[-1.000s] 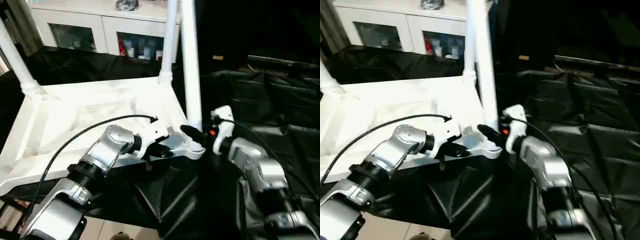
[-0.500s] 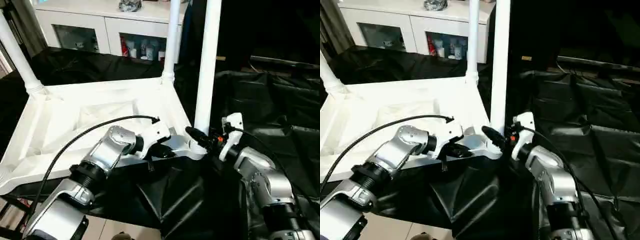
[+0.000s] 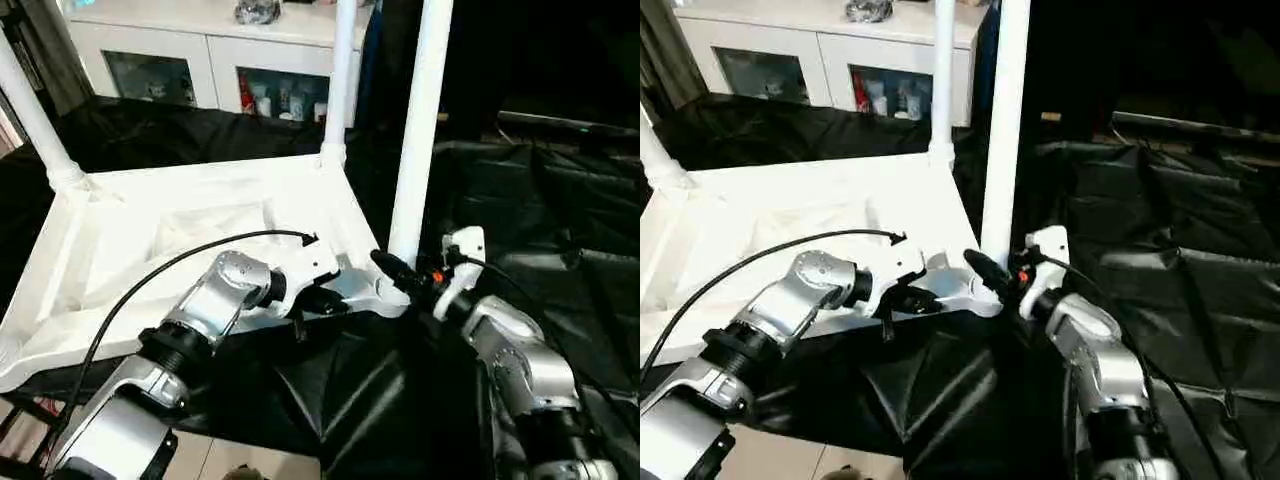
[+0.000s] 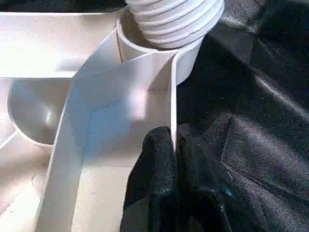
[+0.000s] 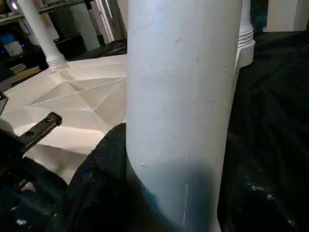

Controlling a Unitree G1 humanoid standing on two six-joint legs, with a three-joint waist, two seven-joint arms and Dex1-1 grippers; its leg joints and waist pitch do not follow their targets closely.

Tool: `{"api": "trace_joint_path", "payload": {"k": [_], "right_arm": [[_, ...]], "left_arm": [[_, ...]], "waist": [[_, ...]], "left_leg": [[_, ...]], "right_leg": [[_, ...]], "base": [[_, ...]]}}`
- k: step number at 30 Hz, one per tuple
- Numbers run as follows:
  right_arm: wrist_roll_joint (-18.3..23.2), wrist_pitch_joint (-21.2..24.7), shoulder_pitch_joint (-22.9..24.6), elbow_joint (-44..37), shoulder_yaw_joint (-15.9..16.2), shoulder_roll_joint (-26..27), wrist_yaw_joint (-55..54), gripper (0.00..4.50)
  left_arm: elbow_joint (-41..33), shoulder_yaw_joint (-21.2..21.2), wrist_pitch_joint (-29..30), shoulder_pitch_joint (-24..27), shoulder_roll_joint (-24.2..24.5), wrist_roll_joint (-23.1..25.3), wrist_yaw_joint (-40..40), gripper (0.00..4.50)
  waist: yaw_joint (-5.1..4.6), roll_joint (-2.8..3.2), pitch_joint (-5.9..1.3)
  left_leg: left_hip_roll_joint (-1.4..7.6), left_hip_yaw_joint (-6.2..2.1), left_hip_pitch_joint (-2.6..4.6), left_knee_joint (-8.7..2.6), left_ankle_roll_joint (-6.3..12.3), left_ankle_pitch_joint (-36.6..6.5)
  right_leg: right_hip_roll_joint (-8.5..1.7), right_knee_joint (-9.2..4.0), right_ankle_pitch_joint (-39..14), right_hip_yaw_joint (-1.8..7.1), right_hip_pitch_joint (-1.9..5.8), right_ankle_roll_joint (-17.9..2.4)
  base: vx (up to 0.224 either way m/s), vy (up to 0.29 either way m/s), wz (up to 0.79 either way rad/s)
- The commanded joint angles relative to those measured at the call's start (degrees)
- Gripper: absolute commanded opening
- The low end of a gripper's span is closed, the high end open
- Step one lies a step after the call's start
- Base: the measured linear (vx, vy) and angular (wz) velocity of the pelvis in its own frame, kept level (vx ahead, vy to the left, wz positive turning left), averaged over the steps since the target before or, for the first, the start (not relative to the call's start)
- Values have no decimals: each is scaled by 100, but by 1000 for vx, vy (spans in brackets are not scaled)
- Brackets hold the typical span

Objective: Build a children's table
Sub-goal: Insert table leg to table base

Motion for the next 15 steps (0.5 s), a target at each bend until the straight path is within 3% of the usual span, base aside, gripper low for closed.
{"api": "trace_joint_path", "payload": {"k": [1,7,15], "right_arm": [[26,-106,-25,285,-165,86,-103,196],[310,-483,40,346,-399,390,-117,196],[726,-546,57,-201,-545,595,92,196]], "left_arm": [[87,197,18,-85,75,117,206,0],[34,197,48,-49,115,112,181,0],[11,163,51,-19,158,131,117,0]], "waist": [[-16,12,-316],[-12,48,-316],[-13,64,-311]], "left_leg": [[144,-57,2,-500,-44,-1830],[158,-59,0,-517,-42,-1821],[148,-44,-20,-515,22,-1670]], "right_leg": [[-397,-566,-2317,300,238,-762],[-392,-546,-2090,300,241,-857],[-386,-533,-1947,309,260,-885]], "base": [[0,0,0],[0,0,0],[0,0,0]]}}
